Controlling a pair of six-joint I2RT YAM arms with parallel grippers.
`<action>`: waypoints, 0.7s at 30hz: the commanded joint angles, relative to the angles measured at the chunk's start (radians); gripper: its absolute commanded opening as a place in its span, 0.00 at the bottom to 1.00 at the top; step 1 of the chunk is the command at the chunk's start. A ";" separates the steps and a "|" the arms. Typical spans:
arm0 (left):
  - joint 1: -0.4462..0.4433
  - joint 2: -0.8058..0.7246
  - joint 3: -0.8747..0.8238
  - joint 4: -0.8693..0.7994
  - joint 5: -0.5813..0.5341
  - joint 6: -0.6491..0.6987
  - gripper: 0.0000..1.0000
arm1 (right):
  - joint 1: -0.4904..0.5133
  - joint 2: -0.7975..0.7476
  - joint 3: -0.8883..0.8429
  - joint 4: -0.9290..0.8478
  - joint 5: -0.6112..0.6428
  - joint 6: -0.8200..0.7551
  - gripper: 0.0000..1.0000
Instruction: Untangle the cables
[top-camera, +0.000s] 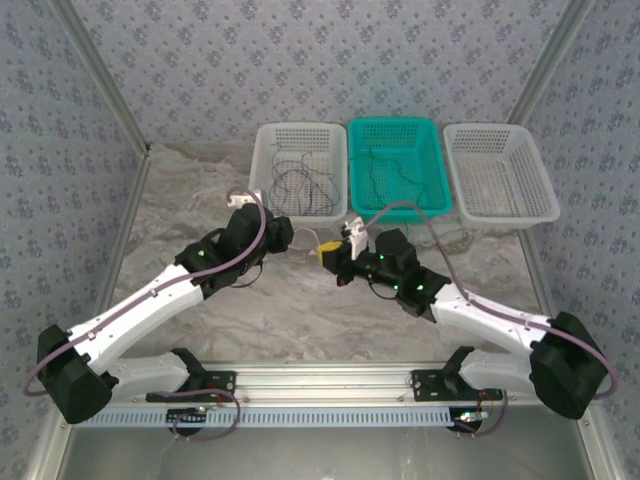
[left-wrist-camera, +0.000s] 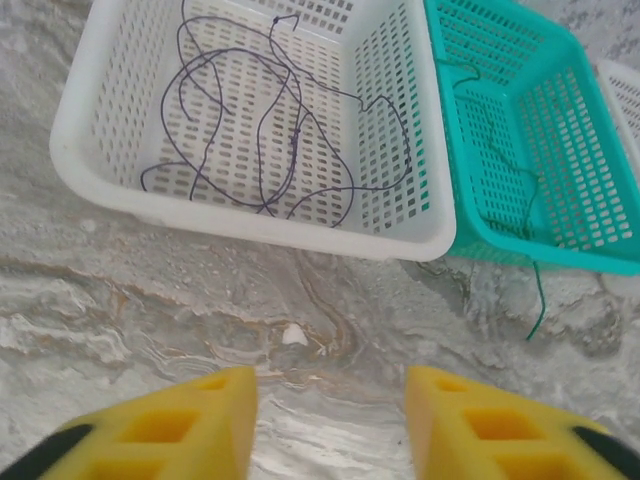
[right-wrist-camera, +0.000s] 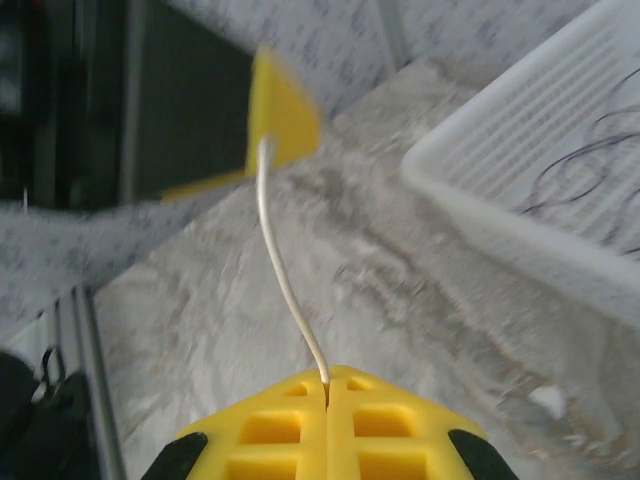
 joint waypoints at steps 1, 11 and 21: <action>0.004 -0.041 -0.019 0.060 0.005 0.035 0.55 | -0.082 -0.072 0.035 0.002 0.081 0.061 0.00; 0.003 -0.089 -0.099 0.163 0.132 0.094 0.62 | -0.549 -0.138 0.034 0.216 0.078 0.399 0.00; 0.004 -0.084 -0.119 0.189 0.152 0.080 0.62 | -1.024 0.023 -0.016 0.528 0.036 0.879 0.00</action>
